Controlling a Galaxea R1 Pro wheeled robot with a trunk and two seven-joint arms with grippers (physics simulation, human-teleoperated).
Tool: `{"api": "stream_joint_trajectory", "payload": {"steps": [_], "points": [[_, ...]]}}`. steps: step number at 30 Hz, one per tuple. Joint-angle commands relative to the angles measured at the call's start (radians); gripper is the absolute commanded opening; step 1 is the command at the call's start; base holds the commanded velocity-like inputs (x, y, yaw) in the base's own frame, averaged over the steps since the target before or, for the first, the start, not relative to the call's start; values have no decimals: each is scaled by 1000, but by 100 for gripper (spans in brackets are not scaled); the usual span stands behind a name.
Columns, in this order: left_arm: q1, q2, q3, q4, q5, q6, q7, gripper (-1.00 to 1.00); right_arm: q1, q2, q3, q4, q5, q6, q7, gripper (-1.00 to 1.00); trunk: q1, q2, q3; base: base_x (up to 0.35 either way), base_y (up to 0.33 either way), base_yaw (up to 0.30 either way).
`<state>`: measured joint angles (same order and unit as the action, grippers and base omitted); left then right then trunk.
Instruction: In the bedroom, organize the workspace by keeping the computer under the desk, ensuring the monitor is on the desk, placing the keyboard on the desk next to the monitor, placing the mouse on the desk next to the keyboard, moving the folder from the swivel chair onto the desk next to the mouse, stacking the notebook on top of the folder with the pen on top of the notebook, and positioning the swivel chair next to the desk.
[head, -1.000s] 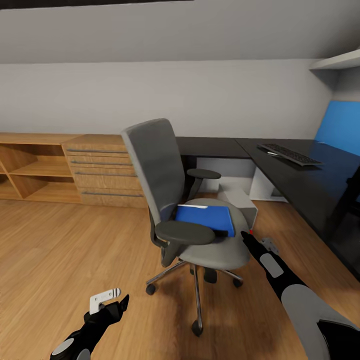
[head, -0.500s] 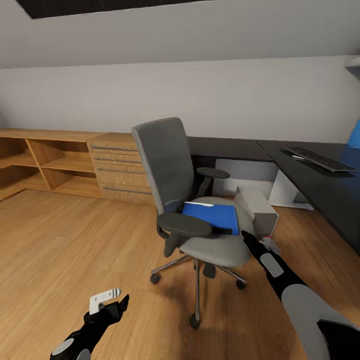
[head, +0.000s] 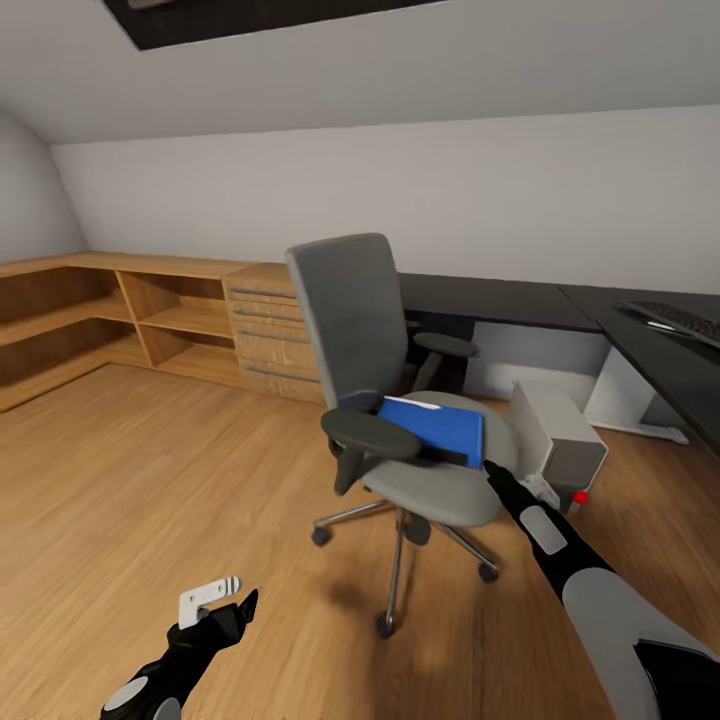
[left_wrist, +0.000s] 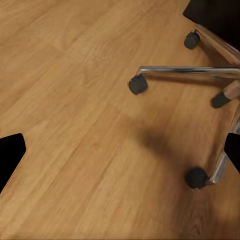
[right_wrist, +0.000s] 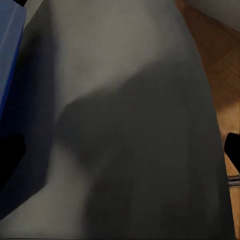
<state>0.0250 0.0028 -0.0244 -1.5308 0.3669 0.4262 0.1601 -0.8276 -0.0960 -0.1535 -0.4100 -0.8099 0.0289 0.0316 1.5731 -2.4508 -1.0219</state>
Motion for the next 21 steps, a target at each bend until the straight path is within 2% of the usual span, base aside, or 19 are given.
{"api": "stream_joint_trajectory", "payload": {"steps": [1,8,21], "points": [[0,0,-2,-1,10,3,9,100,1,1,5,2,-17,26,4,100,0,0,-1,0,0,85],[0,0,-2,1,10,3,8,100,1,-1,5,2,-17,26,4,100,0,0,0,0,0,-41],[0,0,-2,1,10,3,9,100,1,-4,5,2,-17,27,4,100,0,0,9,0,0,-227]]}}
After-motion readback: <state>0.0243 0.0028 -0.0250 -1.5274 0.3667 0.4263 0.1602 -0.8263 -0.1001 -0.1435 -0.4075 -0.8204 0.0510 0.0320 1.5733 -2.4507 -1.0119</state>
